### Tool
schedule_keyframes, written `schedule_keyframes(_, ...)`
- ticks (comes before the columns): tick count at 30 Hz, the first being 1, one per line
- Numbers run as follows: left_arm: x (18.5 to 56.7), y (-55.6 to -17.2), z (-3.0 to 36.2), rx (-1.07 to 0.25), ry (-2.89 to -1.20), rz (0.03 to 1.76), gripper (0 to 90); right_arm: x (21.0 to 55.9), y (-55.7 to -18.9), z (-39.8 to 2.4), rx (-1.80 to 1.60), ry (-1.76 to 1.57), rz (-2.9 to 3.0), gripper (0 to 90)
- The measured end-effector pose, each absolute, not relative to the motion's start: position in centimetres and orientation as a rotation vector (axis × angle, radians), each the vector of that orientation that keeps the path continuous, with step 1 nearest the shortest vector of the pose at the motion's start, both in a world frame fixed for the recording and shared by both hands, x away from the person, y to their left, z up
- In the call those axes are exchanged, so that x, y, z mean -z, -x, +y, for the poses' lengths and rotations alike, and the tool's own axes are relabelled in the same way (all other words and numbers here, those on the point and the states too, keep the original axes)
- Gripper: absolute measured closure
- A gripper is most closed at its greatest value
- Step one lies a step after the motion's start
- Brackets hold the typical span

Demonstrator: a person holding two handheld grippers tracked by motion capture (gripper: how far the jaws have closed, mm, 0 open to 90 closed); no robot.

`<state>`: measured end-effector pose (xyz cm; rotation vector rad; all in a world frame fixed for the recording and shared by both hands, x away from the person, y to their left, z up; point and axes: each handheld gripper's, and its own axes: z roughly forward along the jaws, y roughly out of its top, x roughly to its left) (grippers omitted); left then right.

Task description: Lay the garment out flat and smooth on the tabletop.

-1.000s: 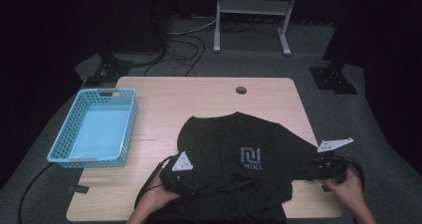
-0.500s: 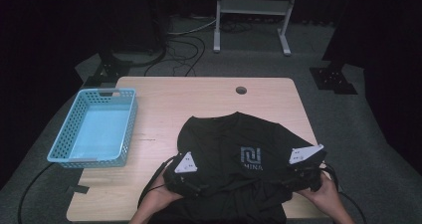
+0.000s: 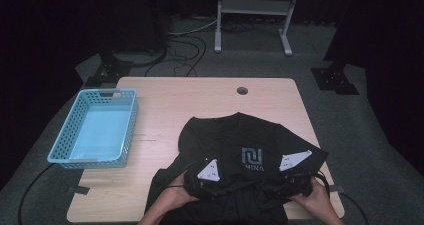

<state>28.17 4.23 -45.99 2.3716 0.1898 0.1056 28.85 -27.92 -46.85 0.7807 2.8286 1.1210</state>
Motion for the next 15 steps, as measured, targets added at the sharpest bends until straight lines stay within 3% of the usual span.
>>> schedule_keyframes(4, 46.3, -28.6, 3.8, -0.074, -2.405, 0.18, 57.0, 47.0, -28.8, -28.2, -1.159, -0.781, 2.819, 41.2)
schedule_keyframes(9, 46.4, -28.9, 3.7, -0.037, -2.409, 0.178, 74.7, 47.2, -28.9, -28.6, -1.201, -0.776, 2.814, 41.2)
schedule_keyframes(15, 45.9, -29.1, 3.9, -0.017, -2.421, 0.165, 83.3, 47.5, -29.1, -29.3, -1.243, -0.784, 2.788, 41.5)
